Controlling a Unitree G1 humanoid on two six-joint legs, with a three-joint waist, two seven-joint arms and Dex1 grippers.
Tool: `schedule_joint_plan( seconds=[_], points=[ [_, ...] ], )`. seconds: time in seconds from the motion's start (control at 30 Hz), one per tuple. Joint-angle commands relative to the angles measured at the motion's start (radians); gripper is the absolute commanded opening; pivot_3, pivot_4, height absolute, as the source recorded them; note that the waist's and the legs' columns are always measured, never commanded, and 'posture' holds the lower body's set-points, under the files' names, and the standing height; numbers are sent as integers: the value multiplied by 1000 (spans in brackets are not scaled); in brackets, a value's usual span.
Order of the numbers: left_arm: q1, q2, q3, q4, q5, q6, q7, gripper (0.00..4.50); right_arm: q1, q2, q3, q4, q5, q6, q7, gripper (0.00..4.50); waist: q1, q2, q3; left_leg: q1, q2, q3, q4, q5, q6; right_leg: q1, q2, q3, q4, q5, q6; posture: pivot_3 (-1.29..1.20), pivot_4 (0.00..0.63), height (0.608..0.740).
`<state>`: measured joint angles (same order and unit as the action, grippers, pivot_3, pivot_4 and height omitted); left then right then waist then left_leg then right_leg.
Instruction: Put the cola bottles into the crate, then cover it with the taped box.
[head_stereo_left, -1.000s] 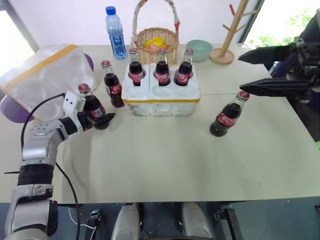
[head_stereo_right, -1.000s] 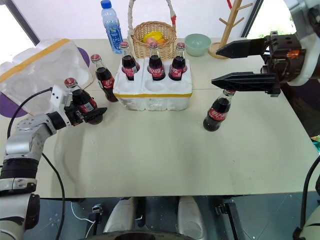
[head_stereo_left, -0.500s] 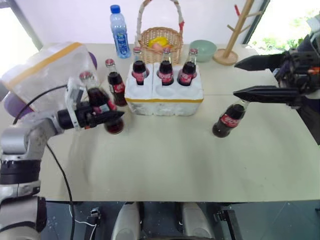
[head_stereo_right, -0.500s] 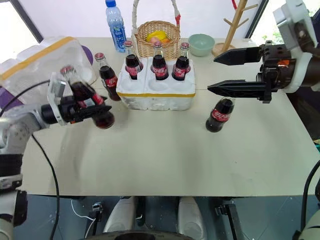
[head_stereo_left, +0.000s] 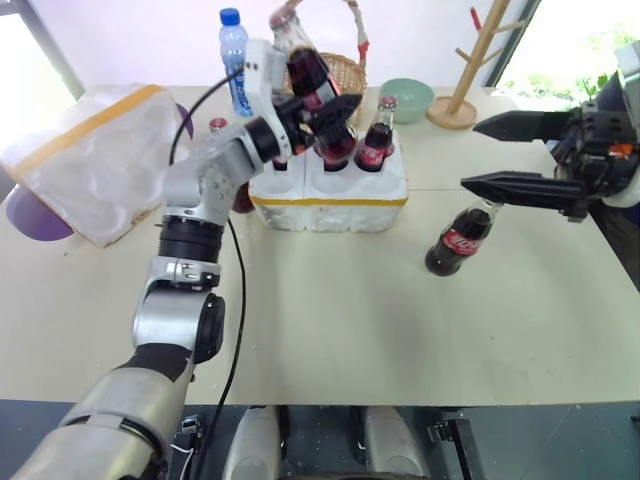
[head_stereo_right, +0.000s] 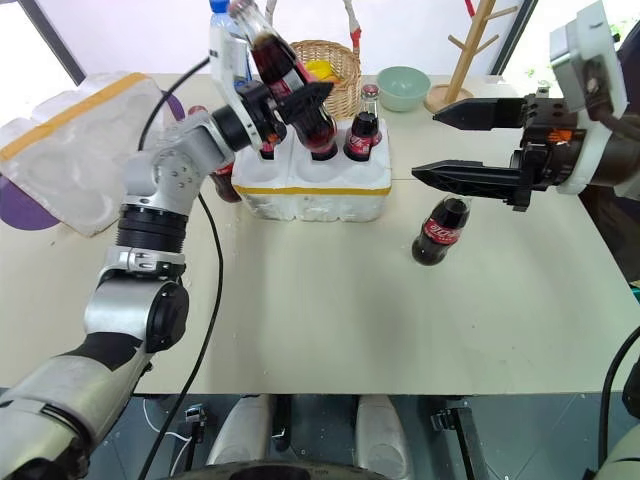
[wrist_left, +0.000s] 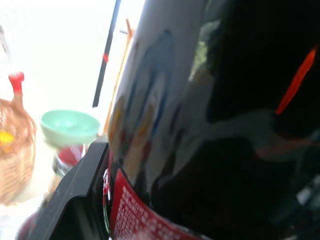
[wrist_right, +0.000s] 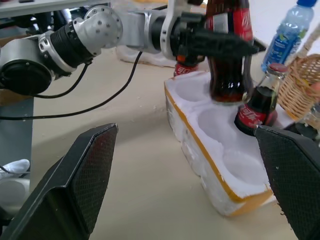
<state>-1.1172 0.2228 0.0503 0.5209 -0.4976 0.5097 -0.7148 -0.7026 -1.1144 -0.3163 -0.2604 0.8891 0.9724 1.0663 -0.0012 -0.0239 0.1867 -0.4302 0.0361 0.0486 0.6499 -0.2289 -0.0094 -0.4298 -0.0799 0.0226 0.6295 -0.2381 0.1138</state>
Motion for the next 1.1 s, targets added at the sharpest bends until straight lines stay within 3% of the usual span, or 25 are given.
schedule_joint_plan(
  seconds=[0.03, 0.37, 0.67, 0.73, 0.8, 0.9, 1.1],
  points=[
    [-25, 10, -36, -41, 56, -67, -47, 2865, 19, -6, -60, -31, 19, -5, -33, 4500, 0, 0, 0, 0, 0, 0, 0, 0, 0, 0, 0, 0, 0, 0, 0, 0, 150, 740],
    [27, 4, -132, -25, 230, -87, -13, 2865, 61, 22, -34, -18, -13, -57, -82, 4500, 2, 0, 0, -1, 0, 0, 2, 0, 0, 0, 0, 0, 0, 0, 0, 0, 150, 740],
    [1, -66, -143, 253, 372, -195, 164, 2865, 45, 11, 18, 2, -56, -103, -48, 4500, 3, 0, 0, 0, 0, -1, 2, 0, 0, 1, 0, 0, 1, 0, 0, 0, 150, 740],
    [-4, -73, -141, 284, 379, -204, 176, 3879, 31, 13, 31, 13, -65, -109, -48, 4500, 2, 1, 0, 2, 0, 0, 3, 0, 0, 3, 0, 0, 1, 0, 0, 0, 150, 740],
    [-2, -76, -138, 286, 381, -209, 175, 4478, 22, 14, 40, 21, -74, -114, -48, 4500, -2, 1, -1, 3, 0, 0, 3, 0, 0, 4, 0, 0, 1, 0, 0, 0, 150, 740],
    [19, -67, -123, 216, 356, -181, 148, 4478, 15, 16, 49, 30, -84, -120, -45, 4500, -9, 1, -1, 3, 0, -1, 4, 0, 0, 5, 0, 0, 1, 0, 0, 0, 150, 740],
    [263, 82, 28, -384, 44, 75, -59, 4478, 4, 26, 58, 43, -93, -126, -43, 4500, -21, 1, 0, 3, 1, -1, -1, 0, 0, 1, 1, 1, 3, 0, 0, 0, 150, 740]
  ],
)
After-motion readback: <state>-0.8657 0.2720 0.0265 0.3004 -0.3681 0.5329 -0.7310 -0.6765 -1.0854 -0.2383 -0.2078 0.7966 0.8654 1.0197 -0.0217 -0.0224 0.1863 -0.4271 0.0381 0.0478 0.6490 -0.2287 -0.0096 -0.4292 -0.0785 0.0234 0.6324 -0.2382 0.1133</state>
